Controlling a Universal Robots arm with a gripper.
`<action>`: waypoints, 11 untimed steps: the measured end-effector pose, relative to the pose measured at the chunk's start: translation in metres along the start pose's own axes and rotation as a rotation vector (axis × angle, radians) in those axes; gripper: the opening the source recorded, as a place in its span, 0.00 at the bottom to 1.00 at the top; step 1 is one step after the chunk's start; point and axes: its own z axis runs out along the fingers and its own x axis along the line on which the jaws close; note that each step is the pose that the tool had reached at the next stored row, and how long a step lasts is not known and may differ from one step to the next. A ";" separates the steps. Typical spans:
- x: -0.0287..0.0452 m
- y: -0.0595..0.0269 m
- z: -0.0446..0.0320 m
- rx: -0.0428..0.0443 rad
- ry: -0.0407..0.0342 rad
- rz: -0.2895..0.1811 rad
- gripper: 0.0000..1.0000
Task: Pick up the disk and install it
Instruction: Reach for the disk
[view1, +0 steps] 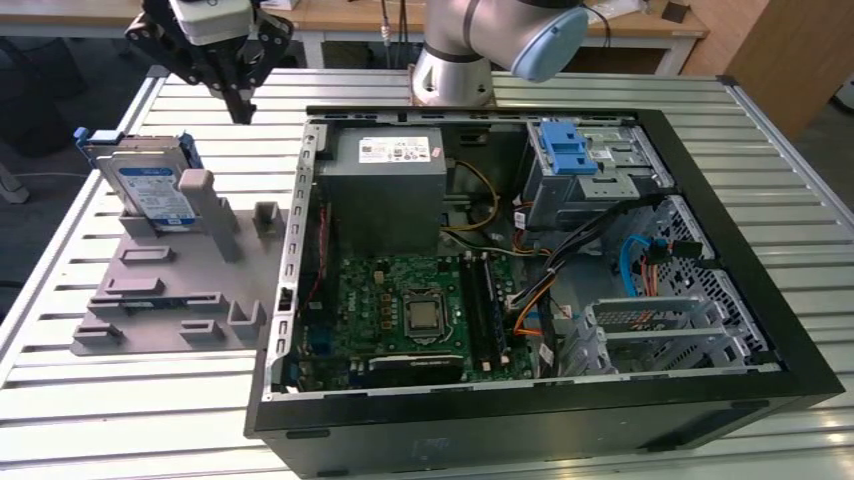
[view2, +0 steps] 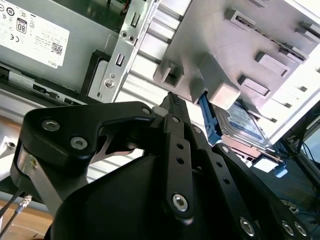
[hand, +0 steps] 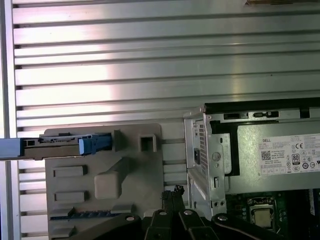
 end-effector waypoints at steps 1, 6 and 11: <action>0.0013 0.0001 0.0001 0.0000 0.0003 0.000 0.11; 0.0077 0.0008 0.0003 0.0001 0.0021 0.000 0.11; 0.0144 0.0015 0.0005 0.0003 0.0037 0.000 0.11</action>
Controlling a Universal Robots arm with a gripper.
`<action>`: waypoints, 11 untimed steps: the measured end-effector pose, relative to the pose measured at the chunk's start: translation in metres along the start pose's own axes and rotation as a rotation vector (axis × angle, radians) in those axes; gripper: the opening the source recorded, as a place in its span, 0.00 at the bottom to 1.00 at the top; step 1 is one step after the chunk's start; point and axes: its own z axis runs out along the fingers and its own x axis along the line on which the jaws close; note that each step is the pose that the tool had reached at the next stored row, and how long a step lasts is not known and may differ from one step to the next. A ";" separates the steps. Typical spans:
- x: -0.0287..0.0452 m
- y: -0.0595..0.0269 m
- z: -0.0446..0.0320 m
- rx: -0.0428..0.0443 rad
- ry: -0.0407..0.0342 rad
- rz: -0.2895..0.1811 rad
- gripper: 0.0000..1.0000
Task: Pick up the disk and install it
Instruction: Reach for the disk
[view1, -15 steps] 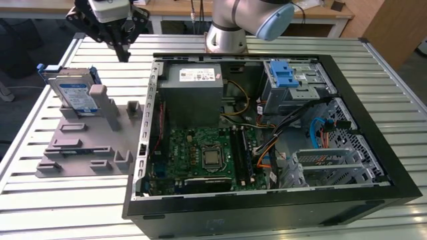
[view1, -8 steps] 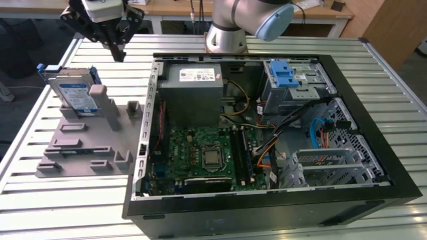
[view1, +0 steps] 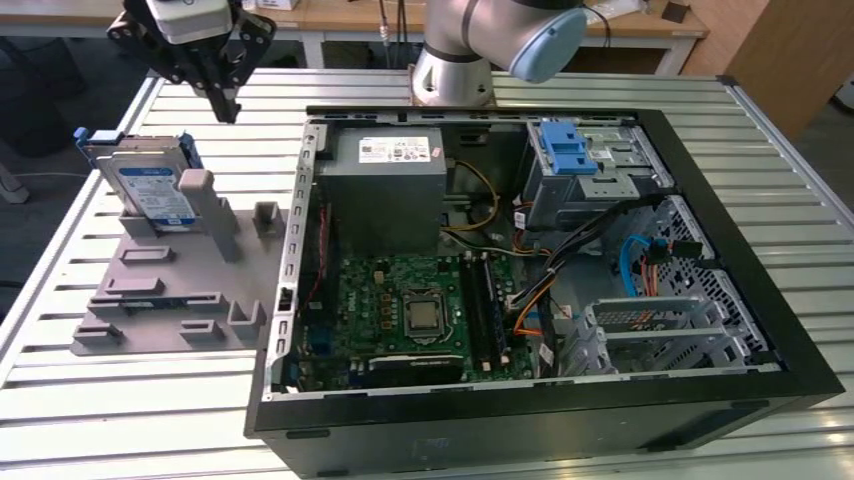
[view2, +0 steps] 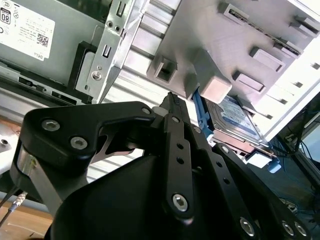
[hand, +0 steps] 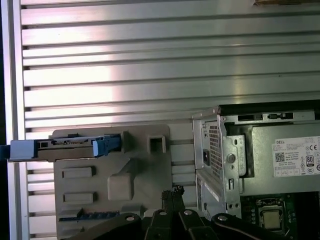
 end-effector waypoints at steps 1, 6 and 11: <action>0.0015 0.0001 0.0001 0.0000 0.0003 0.000 0.11; 0.0089 0.0008 0.0003 0.0001 0.0014 0.000 0.11; 0.0164 0.0013 0.0006 0.0001 0.0027 0.000 0.11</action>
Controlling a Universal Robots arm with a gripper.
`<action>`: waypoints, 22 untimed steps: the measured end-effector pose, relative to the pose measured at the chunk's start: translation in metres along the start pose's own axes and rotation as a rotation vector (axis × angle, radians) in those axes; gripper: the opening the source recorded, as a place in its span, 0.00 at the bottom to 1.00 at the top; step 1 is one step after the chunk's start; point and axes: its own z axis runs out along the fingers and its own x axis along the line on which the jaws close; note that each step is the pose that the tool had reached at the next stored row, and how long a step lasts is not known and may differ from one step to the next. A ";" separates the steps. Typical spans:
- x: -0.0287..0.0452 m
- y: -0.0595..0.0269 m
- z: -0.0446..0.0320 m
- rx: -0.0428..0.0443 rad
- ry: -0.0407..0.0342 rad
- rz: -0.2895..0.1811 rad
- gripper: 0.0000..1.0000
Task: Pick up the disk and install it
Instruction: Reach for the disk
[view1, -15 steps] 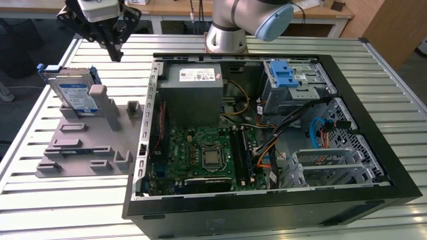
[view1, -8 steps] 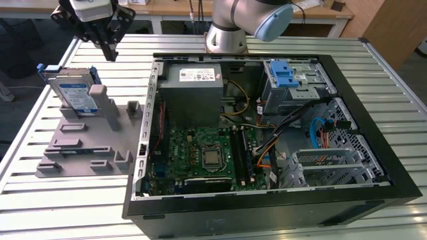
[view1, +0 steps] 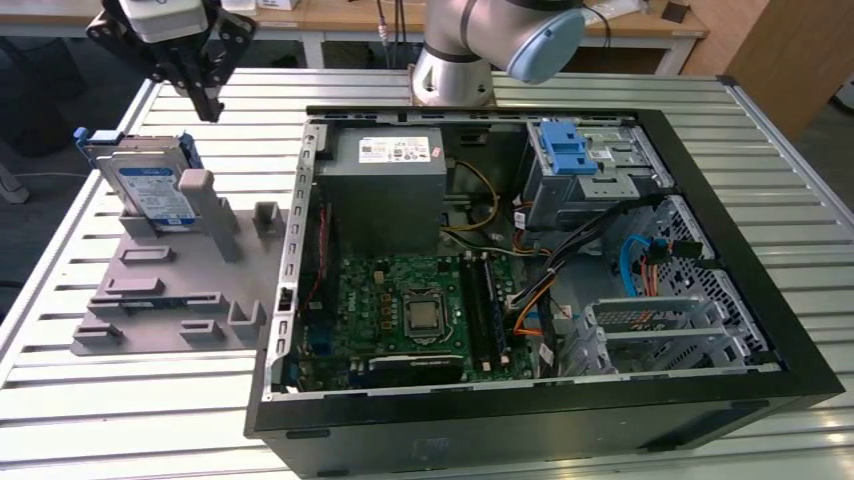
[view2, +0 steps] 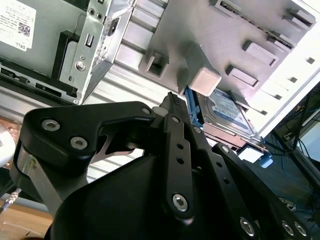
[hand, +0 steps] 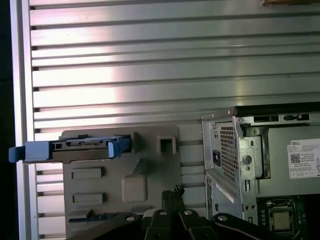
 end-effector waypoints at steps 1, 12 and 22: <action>0.0018 0.0003 0.0001 0.0001 0.0002 0.000 0.11; 0.0368 0.0054 0.0012 0.0000 0.0004 0.000 0.11; 0.0571 0.0067 0.0024 0.0008 0.0094 0.001 0.11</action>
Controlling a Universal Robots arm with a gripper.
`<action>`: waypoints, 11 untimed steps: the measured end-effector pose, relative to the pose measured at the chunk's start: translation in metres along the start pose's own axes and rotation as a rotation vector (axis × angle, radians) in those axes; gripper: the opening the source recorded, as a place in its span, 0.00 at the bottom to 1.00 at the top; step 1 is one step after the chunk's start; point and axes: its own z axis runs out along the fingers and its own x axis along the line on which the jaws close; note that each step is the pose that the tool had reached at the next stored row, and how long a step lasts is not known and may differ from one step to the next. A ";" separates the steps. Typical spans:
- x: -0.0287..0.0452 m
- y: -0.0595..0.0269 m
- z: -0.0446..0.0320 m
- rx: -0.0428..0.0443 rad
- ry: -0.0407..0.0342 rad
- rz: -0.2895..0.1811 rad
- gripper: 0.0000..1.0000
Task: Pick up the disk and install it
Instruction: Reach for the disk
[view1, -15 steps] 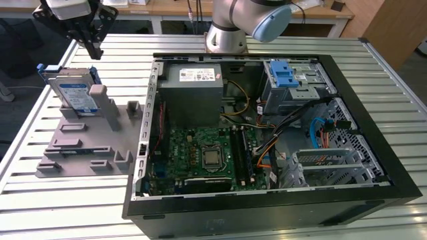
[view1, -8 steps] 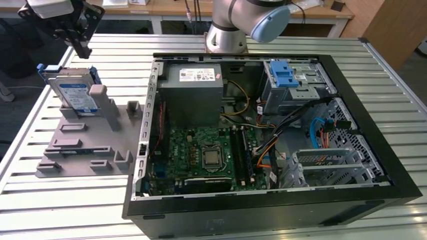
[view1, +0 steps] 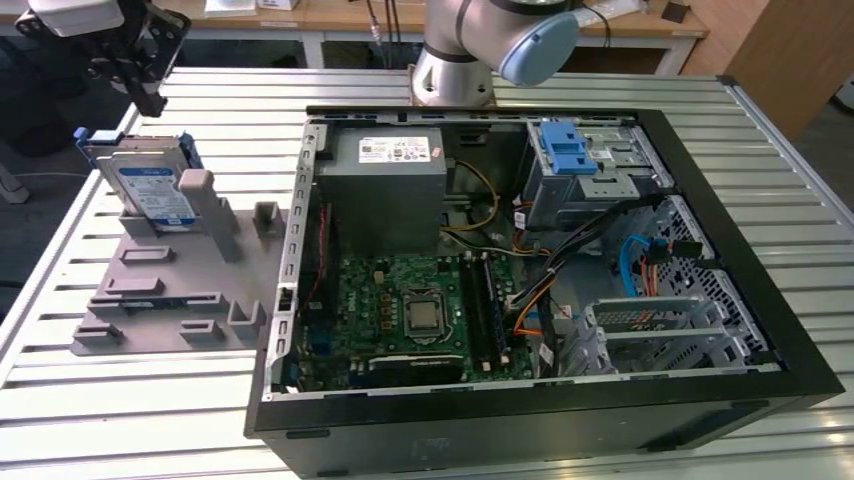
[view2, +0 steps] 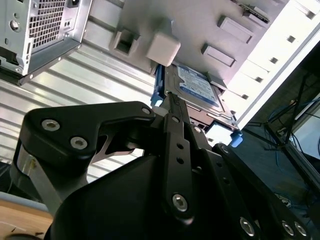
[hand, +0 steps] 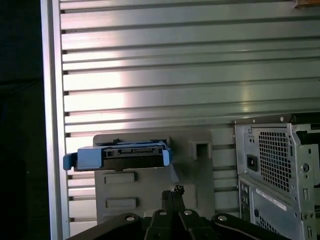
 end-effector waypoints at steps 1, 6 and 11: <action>0.0018 0.0001 0.0001 0.0001 0.0012 0.000 0.11; 0.0112 0.0012 0.0011 0.0005 0.0063 0.000 0.11; 0.0197 0.0024 0.0019 0.0009 0.0112 0.000 0.11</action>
